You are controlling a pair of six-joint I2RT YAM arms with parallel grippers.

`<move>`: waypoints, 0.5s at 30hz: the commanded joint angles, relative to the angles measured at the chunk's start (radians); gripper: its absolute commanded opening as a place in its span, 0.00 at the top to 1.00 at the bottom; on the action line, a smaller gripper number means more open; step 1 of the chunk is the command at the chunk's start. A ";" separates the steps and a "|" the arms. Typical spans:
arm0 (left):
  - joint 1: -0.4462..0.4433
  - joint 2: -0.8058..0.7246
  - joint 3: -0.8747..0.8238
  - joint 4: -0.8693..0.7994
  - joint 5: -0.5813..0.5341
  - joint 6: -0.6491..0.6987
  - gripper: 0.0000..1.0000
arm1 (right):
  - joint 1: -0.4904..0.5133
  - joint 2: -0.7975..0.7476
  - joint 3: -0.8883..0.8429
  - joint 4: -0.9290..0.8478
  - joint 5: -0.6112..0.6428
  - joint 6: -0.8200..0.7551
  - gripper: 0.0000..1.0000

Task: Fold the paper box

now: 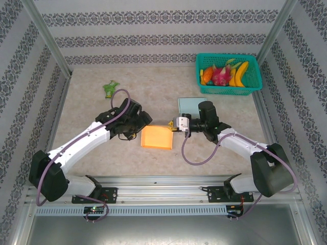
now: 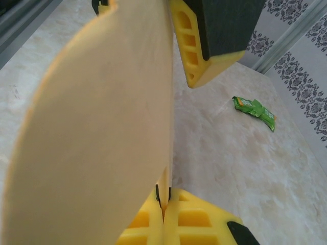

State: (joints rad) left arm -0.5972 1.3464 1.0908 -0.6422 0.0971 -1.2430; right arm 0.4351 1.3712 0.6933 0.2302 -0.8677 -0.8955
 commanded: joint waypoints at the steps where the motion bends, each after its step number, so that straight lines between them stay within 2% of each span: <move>1: -0.020 0.015 0.037 0.020 -0.027 -0.008 0.18 | 0.016 0.009 -0.017 0.032 -0.019 -0.004 1.00; 9: -0.043 0.040 0.037 0.056 -0.025 0.000 0.32 | 0.022 0.022 -0.017 0.016 0.007 -0.023 1.00; 15: -0.061 0.056 0.062 0.050 -0.017 0.046 0.32 | 0.019 0.034 -0.015 0.005 0.023 -0.034 1.00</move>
State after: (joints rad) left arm -0.6220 1.3964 1.1080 -0.6140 0.0658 -1.2564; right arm 0.4431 1.3933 0.6842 0.2272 -0.8272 -0.9237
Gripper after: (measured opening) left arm 0.681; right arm 0.039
